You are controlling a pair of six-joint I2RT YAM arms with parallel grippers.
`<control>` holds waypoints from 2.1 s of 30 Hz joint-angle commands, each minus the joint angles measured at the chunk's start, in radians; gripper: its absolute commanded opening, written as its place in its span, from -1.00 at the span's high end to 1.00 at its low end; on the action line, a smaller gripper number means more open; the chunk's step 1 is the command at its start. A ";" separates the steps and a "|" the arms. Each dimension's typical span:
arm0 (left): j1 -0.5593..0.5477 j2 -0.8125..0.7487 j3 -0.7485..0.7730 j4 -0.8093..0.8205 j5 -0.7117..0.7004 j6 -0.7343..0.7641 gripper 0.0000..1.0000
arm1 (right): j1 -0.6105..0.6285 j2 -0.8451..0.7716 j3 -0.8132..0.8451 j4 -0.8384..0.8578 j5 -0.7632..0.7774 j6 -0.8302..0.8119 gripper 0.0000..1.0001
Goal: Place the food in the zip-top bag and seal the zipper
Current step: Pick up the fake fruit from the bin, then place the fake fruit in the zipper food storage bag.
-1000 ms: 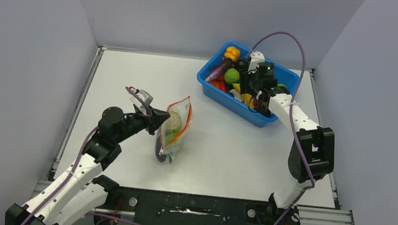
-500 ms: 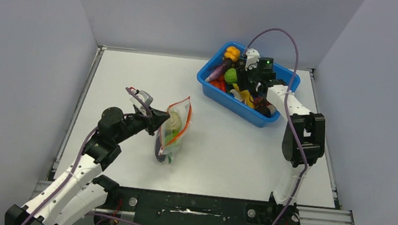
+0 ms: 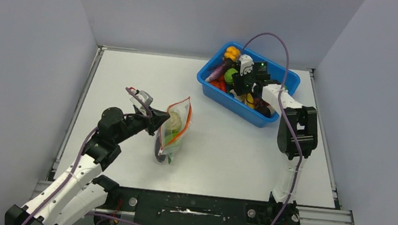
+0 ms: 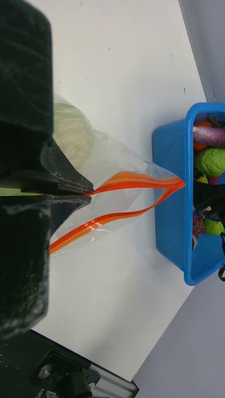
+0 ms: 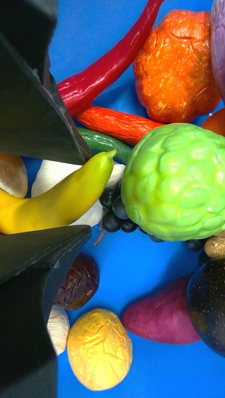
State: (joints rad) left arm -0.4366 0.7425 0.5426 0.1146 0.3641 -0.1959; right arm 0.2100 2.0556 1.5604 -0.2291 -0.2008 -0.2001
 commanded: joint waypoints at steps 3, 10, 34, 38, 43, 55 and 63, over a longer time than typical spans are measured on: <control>0.006 -0.014 0.005 0.036 0.012 0.019 1.00 | -0.002 0.007 0.060 0.020 -0.025 -0.022 0.15; 0.006 -0.009 0.005 0.036 0.010 0.022 1.00 | -0.002 -0.015 0.051 0.021 -0.004 -0.034 0.36; 0.006 0.039 0.011 0.132 0.028 -0.064 1.00 | 0.009 -0.265 -0.047 -0.003 0.111 0.006 0.57; 0.006 0.064 -0.006 0.185 0.040 -0.096 1.00 | 0.016 -0.391 -0.099 0.002 0.135 0.067 0.56; 0.007 0.055 -0.001 0.172 0.020 -0.091 1.00 | 0.077 -0.563 -0.165 0.026 0.160 0.077 0.55; 0.004 0.074 0.029 0.180 0.030 -0.129 1.00 | 0.238 -0.872 -0.312 0.132 0.078 0.117 0.53; 0.004 0.100 0.049 0.217 0.031 -0.166 1.00 | 0.285 -0.982 -0.430 0.297 -0.100 0.285 0.52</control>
State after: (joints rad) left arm -0.4358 0.8398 0.5301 0.2325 0.3817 -0.3305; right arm 0.4664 1.1194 1.1637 -0.1055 -0.1871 -0.0265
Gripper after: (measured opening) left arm 0.014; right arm 0.342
